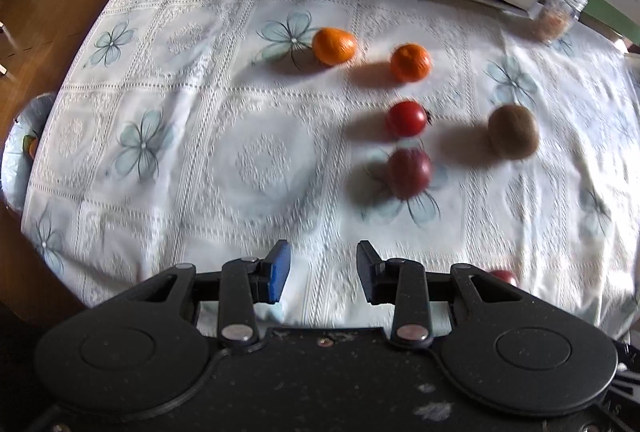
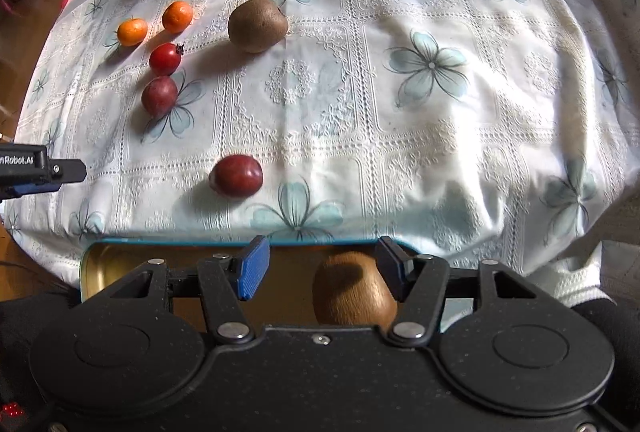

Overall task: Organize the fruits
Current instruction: 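Release the cherry tomato into the tray with left gripper and move both back, then close left gripper on a dark red plum while right gripper approaches another plum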

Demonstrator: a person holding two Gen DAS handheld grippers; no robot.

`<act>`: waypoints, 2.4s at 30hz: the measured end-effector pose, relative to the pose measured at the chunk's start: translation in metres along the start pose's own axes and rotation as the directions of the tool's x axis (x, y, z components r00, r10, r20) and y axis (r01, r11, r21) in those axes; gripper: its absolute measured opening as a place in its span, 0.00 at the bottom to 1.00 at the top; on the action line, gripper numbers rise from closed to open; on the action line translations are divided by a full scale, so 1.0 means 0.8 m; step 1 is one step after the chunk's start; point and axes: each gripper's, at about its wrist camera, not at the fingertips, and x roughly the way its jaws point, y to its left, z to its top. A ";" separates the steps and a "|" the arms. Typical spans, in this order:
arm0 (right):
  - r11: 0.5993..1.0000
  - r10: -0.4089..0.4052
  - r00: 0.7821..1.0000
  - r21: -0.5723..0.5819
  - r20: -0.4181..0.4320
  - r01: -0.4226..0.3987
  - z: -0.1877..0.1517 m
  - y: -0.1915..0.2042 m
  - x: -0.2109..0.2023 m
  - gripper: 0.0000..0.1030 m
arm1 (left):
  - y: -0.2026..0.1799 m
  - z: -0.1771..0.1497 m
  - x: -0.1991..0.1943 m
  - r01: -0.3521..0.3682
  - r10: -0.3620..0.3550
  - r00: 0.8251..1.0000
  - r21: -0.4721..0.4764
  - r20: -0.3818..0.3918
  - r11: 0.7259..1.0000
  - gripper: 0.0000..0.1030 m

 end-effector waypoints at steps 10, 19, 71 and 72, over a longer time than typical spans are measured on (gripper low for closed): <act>0.996 0.069 0.997 0.062 -0.038 -0.066 0.044 0.012 0.031 0.62 | 0.002 0.045 0.039 0.033 -0.034 0.999 -0.051 -0.014 0.998 0.35; 0.995 0.085 0.996 -0.055 -0.019 -0.086 0.048 0.061 0.044 0.62 | -0.001 0.047 0.040 0.077 -0.079 0.996 -0.073 -0.030 0.994 0.35; 0.952 -0.061 0.991 -0.292 0.117 0.093 -0.015 0.121 0.090 0.98 | -0.109 0.030 0.110 0.063 -0.059 0.998 0.181 -0.025 0.981 0.74; 0.952 -0.062 0.991 -0.292 0.117 0.094 -0.015 0.121 0.090 0.98 | -0.118 0.028 0.111 0.042 -0.038 0.999 0.231 -0.024 0.972 0.79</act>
